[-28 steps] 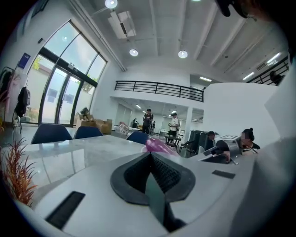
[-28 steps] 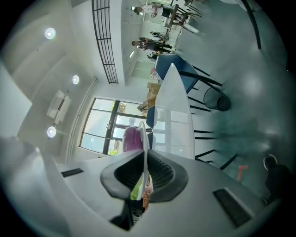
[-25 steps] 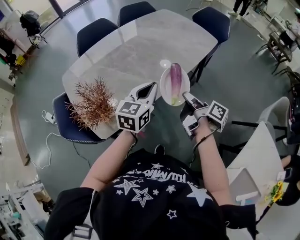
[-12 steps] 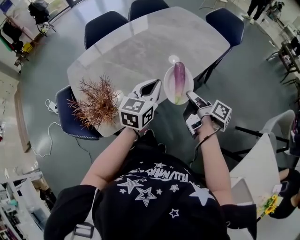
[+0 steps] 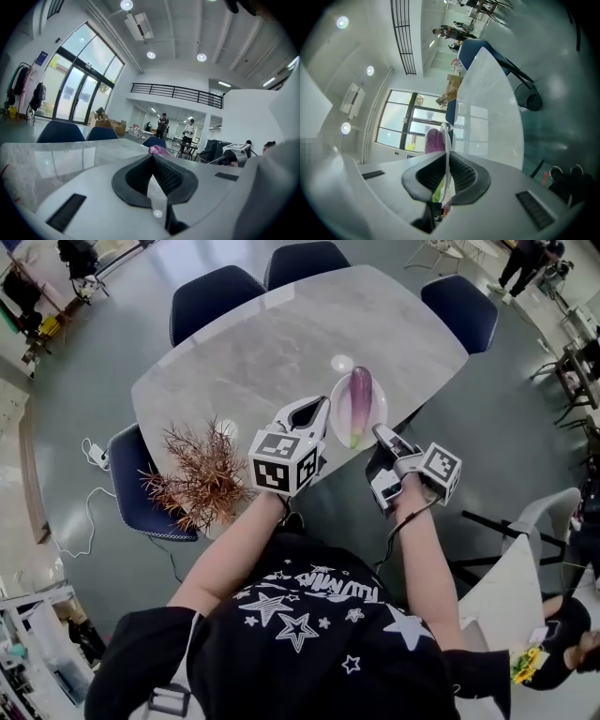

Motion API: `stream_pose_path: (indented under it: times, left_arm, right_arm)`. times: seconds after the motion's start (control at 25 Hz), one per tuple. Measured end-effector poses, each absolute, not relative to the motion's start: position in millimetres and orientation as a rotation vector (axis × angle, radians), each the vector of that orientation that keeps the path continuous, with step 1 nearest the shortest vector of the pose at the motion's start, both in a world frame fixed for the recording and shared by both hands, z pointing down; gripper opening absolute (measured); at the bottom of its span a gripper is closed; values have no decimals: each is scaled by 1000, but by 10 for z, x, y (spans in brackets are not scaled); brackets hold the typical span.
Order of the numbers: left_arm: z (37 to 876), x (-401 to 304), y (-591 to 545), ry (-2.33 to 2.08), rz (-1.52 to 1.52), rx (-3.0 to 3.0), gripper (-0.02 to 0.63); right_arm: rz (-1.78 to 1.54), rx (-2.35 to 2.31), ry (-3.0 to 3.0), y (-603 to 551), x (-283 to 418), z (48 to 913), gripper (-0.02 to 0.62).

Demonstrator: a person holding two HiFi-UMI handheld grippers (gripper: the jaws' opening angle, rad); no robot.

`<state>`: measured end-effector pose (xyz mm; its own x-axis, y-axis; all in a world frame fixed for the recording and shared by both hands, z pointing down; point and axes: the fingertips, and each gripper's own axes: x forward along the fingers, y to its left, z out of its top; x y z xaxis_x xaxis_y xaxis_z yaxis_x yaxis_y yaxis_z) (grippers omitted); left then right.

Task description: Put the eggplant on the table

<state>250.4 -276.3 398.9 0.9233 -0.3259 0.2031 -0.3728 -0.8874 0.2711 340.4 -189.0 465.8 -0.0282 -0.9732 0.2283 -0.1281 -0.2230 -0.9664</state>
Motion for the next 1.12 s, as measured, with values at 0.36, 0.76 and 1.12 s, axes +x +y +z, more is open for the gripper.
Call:
stream_pose_path:
  times: [0.36,0.76,1.12]
  left_arm:
    - [4013,2434,-3296,-595,161,2692,8]
    - [4143,2424,-3396,-686,188,2663,8]
    - [4213,2452,-3792,-870,208,2600,8]
  right_arm:
    - [-1377,-1465,1254,-2474,3434,4619,21]
    - [-1453,-1414,1342,-2860,3490,4739,21]
    - [-1590,-1349,1444,-3518,3598,4894,21]
